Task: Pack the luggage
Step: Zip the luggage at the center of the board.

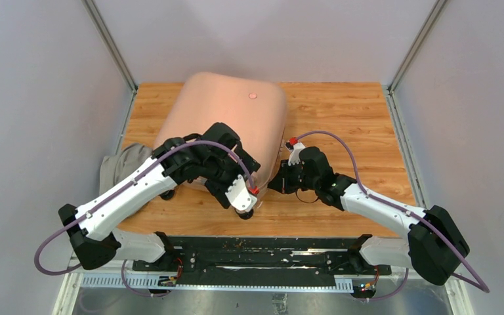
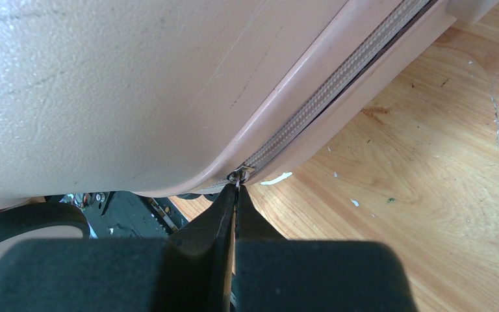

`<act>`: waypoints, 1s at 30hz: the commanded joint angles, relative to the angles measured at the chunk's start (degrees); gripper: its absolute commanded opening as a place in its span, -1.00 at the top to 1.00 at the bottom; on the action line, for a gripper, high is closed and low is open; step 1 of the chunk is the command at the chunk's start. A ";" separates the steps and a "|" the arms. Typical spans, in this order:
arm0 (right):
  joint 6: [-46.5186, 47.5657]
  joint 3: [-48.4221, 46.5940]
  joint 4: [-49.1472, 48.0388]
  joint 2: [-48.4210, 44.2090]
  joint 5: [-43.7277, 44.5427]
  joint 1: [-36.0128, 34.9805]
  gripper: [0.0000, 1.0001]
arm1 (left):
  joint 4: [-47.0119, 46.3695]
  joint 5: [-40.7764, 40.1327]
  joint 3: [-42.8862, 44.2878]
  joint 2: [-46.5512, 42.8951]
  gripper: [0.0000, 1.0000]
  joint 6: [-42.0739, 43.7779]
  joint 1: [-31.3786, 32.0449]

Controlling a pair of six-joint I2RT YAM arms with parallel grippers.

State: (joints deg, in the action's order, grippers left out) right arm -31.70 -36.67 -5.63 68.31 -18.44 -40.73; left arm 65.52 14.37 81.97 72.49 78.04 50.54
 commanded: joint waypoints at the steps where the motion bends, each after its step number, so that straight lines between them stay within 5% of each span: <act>1: 0.03 0.37 -0.17 -0.76 -0.80 0.70 1.00 | -2.20 -5.08 -4.32 -0.26 -1.00 17.77 1.97; 10: -0.24 0.43 -0.52 0.28 -1.75 0.81 1.00 | -18.55 -2.37 -18.69 -4.60 -1.00 36.74 4.64; 15: -0.38 1.01 -0.52 0.04 -2.54 1.29 1.00 | -20.45 -2.10 -21.78 -4.79 -0.79 41.71 6.09; 26: 1.47 2.70 0.26 -2.56 -0.79 2.07 1.00 | -24.48 -4.98 -26.14 -8.03 0.18 42.14 7.07; 30: 3.21 3.00 0.50 -4.06 1.30 2.08 1.00 | -27.68 -7.40 -25.19 -7.05 0.87 37.20 7.05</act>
State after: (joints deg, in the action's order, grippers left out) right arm -31.18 -34.89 -6.85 66.87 -19.46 -39.46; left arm 43.94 10.59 55.79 65.73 116.90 57.25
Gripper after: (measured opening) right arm 0.007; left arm 0.650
